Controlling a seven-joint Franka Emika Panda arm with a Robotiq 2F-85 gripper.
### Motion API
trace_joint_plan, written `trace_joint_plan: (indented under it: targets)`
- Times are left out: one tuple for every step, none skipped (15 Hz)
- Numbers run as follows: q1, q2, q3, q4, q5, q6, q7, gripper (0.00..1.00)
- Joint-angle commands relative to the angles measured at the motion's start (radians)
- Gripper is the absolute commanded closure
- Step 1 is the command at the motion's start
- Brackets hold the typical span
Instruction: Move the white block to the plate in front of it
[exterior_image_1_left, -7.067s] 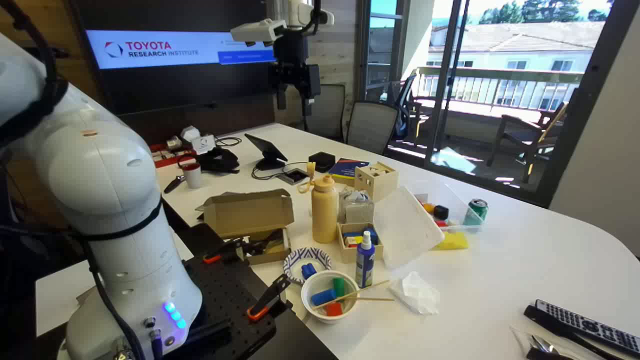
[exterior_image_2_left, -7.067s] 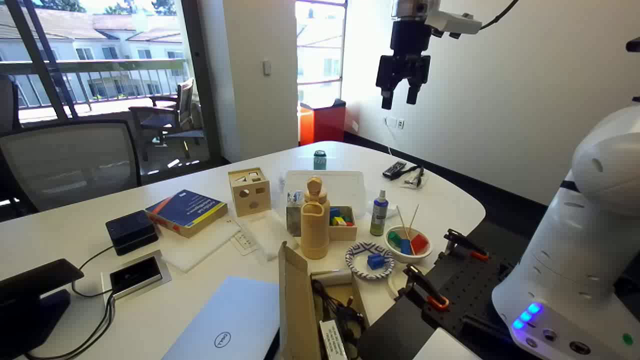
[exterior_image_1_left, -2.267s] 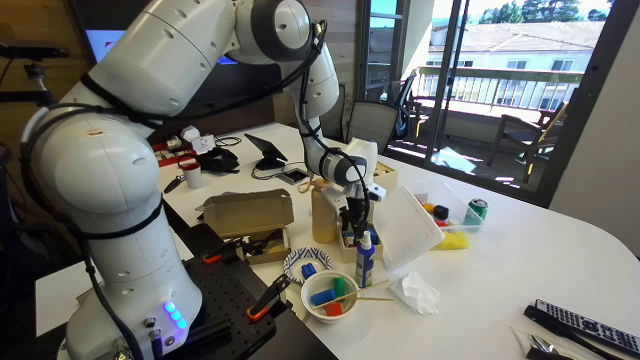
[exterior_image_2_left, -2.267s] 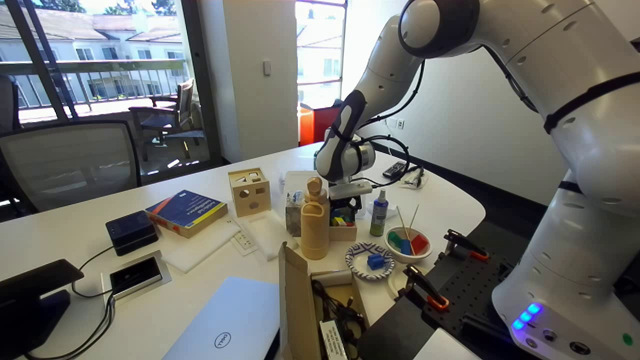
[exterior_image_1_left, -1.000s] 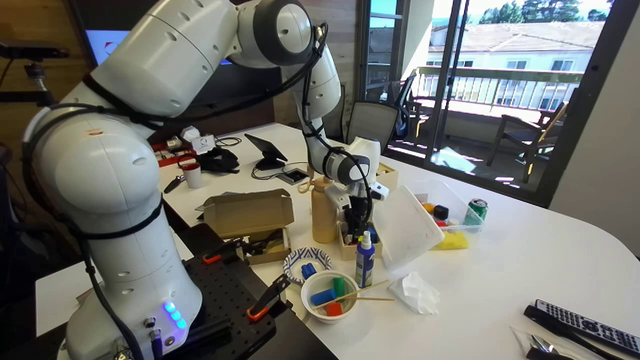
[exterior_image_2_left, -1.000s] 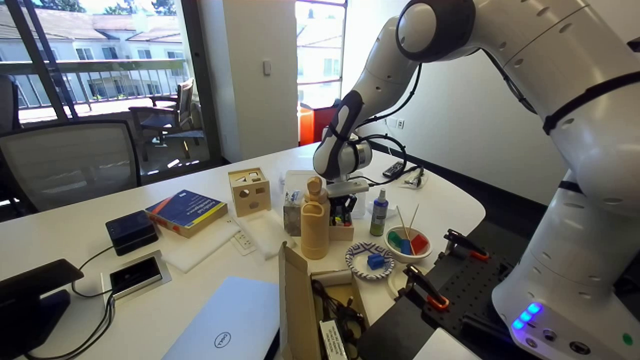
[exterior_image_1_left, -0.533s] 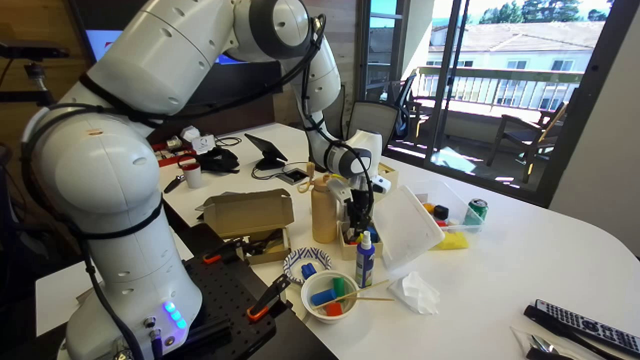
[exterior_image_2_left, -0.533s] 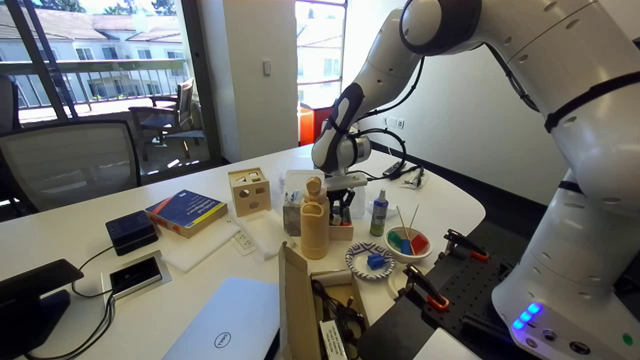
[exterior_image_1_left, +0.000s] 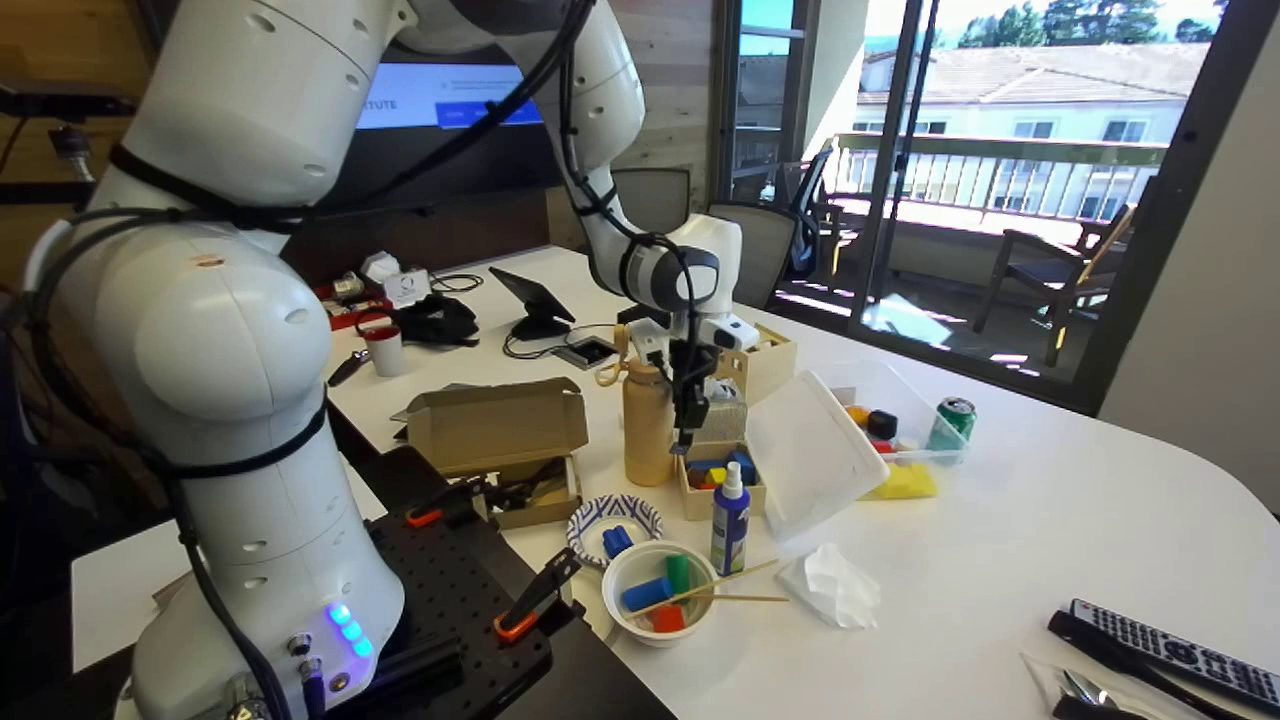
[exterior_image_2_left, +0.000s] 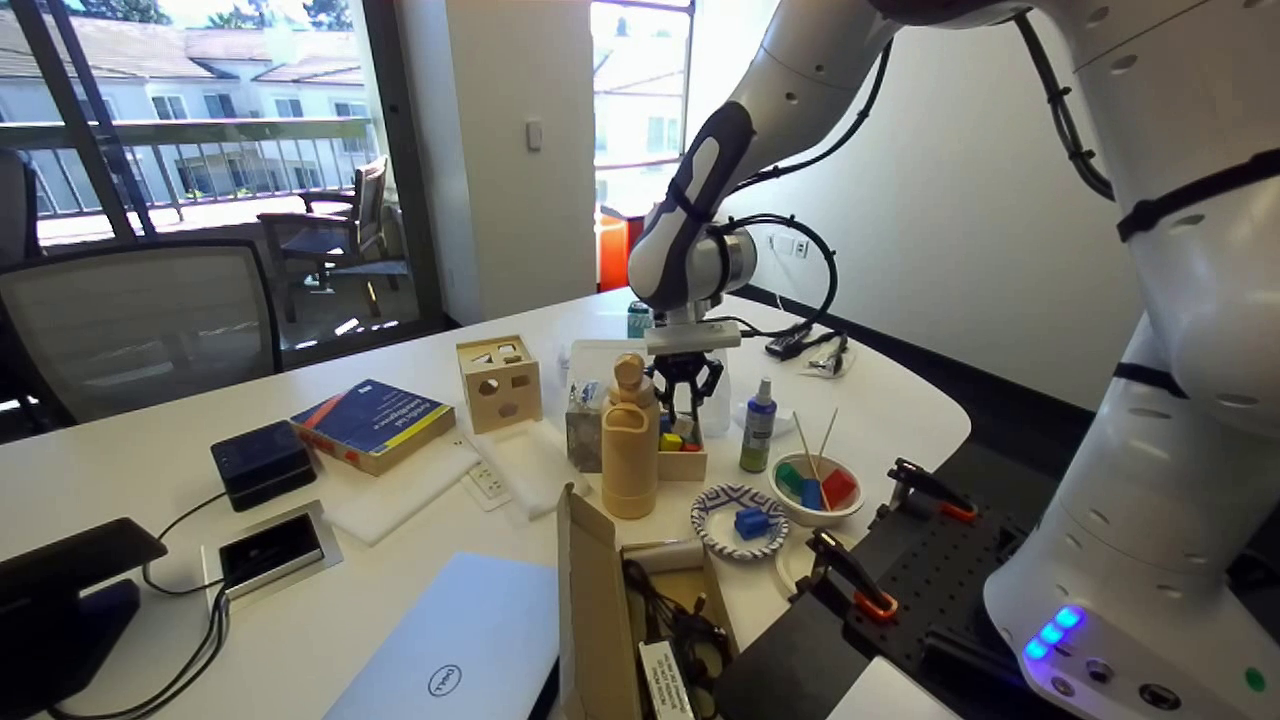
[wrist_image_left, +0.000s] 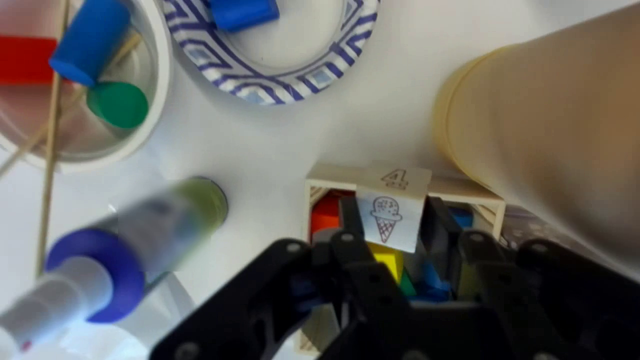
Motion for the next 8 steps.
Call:
trace_joint_plan:
  targets:
    - [0.115, -0.154, -0.091, -0.216, -0.047, 0.014, 0.239, 0.89]
    - [0.132, -0.179, -0.106, -0.258, -0.062, 0.014, 0.306, 0.89]
    - [0.149, -0.203, -0.124, -0.304, -0.087, 0.022, 0.379, 0.89]
    - [0.149, -0.219, -0.126, -0.337, -0.091, 0.017, 0.437, 0.89]
    - [0.146, -0.231, -0.123, -0.365, -0.099, 0.013, 0.484, 0.89]
    - [0.136, -0.234, -0.112, -0.388, -0.101, 0.016, 0.515, 0.89]
    - [0.125, -0.232, -0.102, -0.406, -0.101, 0.023, 0.539, 0.89]
    - [0.114, -0.23, -0.093, -0.421, -0.097, 0.031, 0.549, 0.89]
